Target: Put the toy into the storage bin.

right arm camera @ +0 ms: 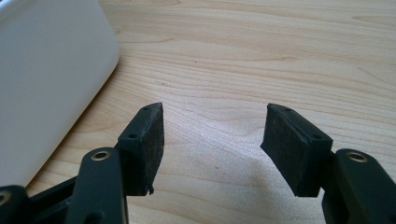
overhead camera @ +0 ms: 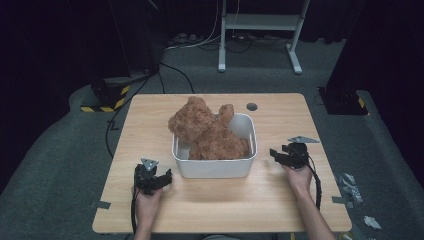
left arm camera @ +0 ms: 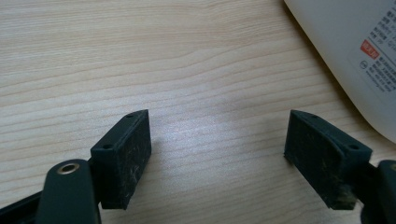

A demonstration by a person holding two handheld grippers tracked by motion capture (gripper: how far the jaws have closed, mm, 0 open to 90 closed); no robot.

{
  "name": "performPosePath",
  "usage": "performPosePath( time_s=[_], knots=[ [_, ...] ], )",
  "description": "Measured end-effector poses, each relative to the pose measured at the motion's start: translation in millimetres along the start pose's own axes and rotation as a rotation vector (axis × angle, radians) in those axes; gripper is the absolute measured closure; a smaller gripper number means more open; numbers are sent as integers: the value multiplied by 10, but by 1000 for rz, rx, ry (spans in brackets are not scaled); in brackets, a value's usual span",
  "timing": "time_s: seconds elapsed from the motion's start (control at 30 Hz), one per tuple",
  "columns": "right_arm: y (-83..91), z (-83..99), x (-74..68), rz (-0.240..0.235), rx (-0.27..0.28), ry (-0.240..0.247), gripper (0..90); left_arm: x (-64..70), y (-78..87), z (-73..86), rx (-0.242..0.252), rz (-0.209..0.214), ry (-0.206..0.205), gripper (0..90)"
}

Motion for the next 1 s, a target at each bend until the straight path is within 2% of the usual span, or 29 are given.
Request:
performPosePath(
  time_s=[0.63,0.83,0.9,1.0],
  knots=[
    [-116,60,-9,57,-43,26,378,0,0,0,0,-1,0,227],
    [-149,86,-9,55,-65,26,374,-1,0,0,0,-1,-1,227],
    [-175,103,0,66,-66,32,366,0,0,0,0,1,-1,227],
    [-191,109,5,101,-60,73,365,0,0,0,0,1,-1,227]
  ],
)
Point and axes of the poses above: each handheld gripper's, and its own axes: y roughly backward along the jaws, z roughly out of its underside, x roughly to its right, the point moved 4 cm from there along -y, roughly forward along the jaws, and after that the axes turned 2 degrees about x, right-handed, at the moved point
